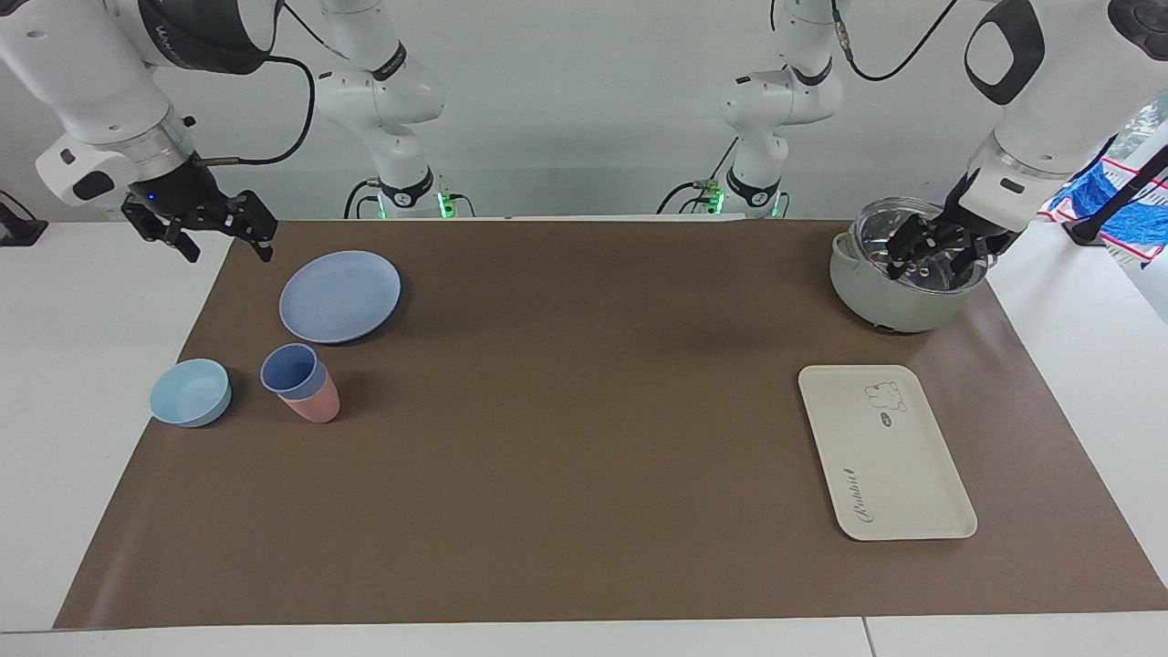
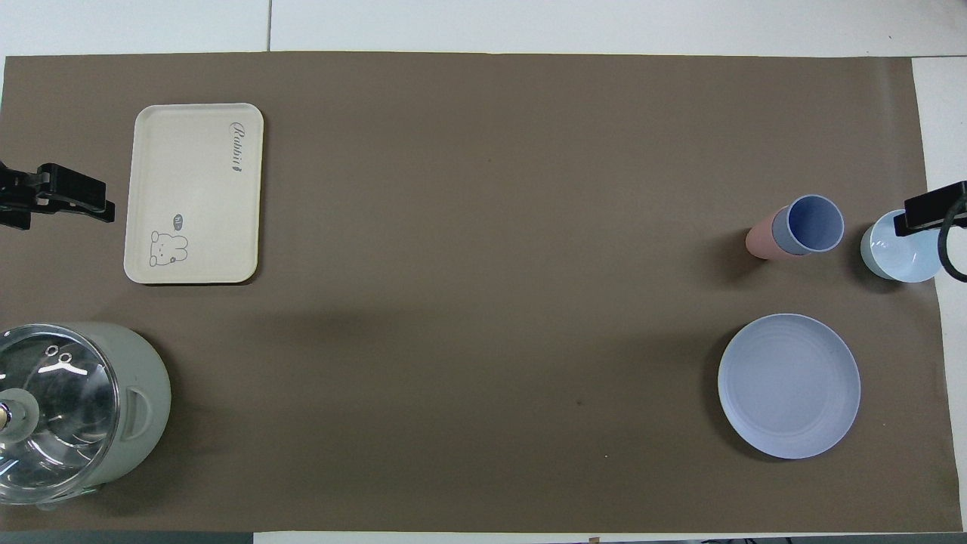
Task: Place cup on tray
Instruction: 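Move the right gripper toward the nested blue and pink cups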
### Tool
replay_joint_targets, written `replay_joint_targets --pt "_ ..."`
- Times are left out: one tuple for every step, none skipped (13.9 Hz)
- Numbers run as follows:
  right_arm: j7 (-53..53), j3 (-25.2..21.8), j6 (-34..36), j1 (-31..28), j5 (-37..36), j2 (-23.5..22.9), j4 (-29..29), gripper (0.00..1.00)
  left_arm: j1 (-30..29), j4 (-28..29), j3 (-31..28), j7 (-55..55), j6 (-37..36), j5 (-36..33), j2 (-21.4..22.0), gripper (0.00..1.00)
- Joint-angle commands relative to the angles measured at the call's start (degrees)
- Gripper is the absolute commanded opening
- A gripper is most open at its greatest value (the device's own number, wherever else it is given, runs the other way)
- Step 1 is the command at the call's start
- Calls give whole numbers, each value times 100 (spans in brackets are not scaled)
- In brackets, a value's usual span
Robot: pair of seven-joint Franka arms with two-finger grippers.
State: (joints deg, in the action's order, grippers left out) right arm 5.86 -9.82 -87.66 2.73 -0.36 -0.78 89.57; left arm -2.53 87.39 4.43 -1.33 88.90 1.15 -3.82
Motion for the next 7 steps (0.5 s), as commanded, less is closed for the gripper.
replay_joint_targets --pt "-50 33 -58 -18 9 70 69 100 -10 -3 -3 19 -110 -80 57 100" --pt "-68 33 -58 -18 9 70 69 100 -10 -3 -3 19 -110 -80 57 100" --pt "-85 24 -58 -27 9 70 78 100 -10 -3 -3 19 -110 -80 57 100" --pt "-94 24 -58 -18 18 78 95 100 -10 -3 -3 19 -110 -80 57 100" --pt "-94 15 -58 -27 9 70 87 100 -2 -3 -3 19 -110 -80 57 100" --pt "-103 6 -58 -27 18 70 96 100 -10 -3 -3 19 -110 -80 57 100" --pt "-94 15 -101 -35 18 70 87 100 -10 -3 -3 19 -110 -80 57 100"
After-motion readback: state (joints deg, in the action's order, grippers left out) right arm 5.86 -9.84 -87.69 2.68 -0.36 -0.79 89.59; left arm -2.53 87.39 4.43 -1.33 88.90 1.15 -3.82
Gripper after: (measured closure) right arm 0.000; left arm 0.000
